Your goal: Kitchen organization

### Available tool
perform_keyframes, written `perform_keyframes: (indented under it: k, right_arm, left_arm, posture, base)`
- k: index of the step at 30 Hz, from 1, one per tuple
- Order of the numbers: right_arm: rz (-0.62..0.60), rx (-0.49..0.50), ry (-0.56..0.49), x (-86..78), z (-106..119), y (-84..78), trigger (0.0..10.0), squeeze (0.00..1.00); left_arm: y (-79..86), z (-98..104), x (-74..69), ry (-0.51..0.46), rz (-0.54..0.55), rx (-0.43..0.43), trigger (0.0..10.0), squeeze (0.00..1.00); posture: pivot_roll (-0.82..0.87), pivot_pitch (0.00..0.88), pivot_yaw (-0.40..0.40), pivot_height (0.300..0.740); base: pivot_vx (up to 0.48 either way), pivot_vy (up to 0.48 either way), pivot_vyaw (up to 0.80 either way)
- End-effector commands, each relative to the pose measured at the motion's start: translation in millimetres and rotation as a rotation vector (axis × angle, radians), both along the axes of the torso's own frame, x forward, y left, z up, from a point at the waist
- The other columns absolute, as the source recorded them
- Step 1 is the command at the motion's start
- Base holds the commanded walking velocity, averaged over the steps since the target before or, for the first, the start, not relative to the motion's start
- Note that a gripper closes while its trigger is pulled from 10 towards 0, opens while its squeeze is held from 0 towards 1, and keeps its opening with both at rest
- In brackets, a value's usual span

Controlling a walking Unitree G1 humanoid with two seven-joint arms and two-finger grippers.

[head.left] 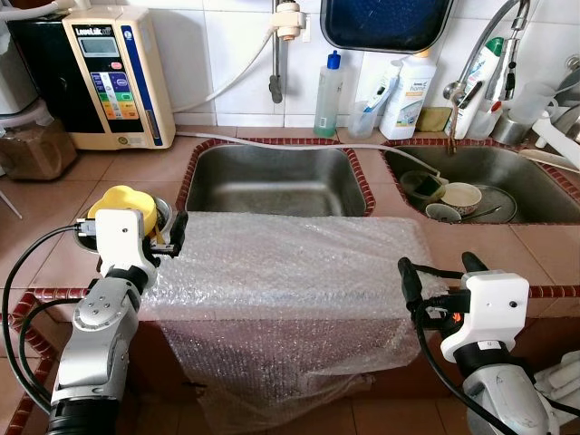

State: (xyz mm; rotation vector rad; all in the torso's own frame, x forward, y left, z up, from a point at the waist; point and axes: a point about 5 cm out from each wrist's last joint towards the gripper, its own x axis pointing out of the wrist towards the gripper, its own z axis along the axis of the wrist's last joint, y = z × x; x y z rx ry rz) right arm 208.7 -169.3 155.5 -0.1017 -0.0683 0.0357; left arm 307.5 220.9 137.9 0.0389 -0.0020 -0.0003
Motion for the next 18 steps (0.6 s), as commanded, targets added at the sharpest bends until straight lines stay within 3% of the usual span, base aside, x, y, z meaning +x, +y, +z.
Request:
perform_keyframes:
  k: [1, 10, 18]
  right_arm:
    - [0.004, -0.005, -0.019, 0.4, 5.2, 0.0, 10.0, 0.00]
    - [0.014, -0.010, -0.033, 1.9, 8.4, 0.9, 10.0, 0.00]
    - [0.019, -0.008, -0.030, 0.6, 8.4, 1.7, 10.0, 0.00]
  left_arm:
    - [0.9, 7.3, 4.1, -0.027, 0.006, 0.002, 10.0, 0.00]
    - [-13.6, 5.4, 9.0, -0.032, -0.023, -0.014, 10.0, 0.00]
    - [-18.8, 7.3, 9.1, -0.050, -0.035, -0.007, 10.0, 0.00]
  posture:
    - [0.05, 0.000, -0.017, 0.740]
    - [0.04, 0.000, -0.019, 0.740]
    - [0.04, 0.000, -0.016, 0.740]
  base:
    - [0.000, 0.000, 0.00]
    - [0.000, 0.000, 0.73]
    - [0.000, 0.000, 0.06]
